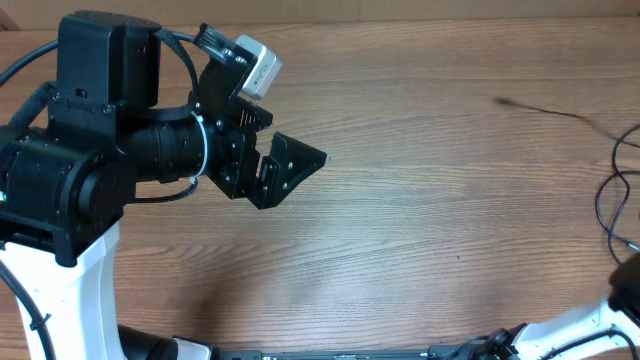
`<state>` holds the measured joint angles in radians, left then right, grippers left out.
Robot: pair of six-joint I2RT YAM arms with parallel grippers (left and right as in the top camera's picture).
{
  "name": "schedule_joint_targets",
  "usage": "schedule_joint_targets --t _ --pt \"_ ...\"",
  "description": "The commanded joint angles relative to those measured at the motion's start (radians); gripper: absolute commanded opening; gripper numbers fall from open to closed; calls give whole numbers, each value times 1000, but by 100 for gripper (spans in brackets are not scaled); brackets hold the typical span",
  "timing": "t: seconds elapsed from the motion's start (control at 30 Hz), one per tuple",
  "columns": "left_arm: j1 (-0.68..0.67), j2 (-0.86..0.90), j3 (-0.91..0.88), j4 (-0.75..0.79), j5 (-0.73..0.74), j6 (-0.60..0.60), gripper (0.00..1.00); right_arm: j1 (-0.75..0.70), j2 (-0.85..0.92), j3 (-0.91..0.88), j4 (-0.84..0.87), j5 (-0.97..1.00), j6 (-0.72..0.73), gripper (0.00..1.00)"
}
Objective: Untangle cables
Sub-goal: 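Drag the held cable off to the right edge with the right gripper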
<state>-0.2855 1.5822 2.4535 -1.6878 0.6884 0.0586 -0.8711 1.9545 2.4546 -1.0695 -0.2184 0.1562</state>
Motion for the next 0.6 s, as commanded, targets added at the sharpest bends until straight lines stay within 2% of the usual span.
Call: schedule_joint_targets --t 0.0,0.03,0.07,0.1,0.43,0.57 --pt "0 8 0 -2 11 5 100 -45 -10 26 17 -83 -8 4" --pt "-3 14 0 -2 11 5 100 -54 -10 26 17 -82 -9 5" --pt "-6 18 0 -2 11 5 100 -62 -9 25 16 -82 -9 30" --pt "-11 25 0 -2 11 5 100 -68 -8 21 16 -83 -8 100" --pt "-31 53 0 -2 11 5 100 -53 -4 14 -45 -96 -9 100" --pt "-31 45 0 -2 7 6 97 -44 -5 14 -58 -268 -54 100"
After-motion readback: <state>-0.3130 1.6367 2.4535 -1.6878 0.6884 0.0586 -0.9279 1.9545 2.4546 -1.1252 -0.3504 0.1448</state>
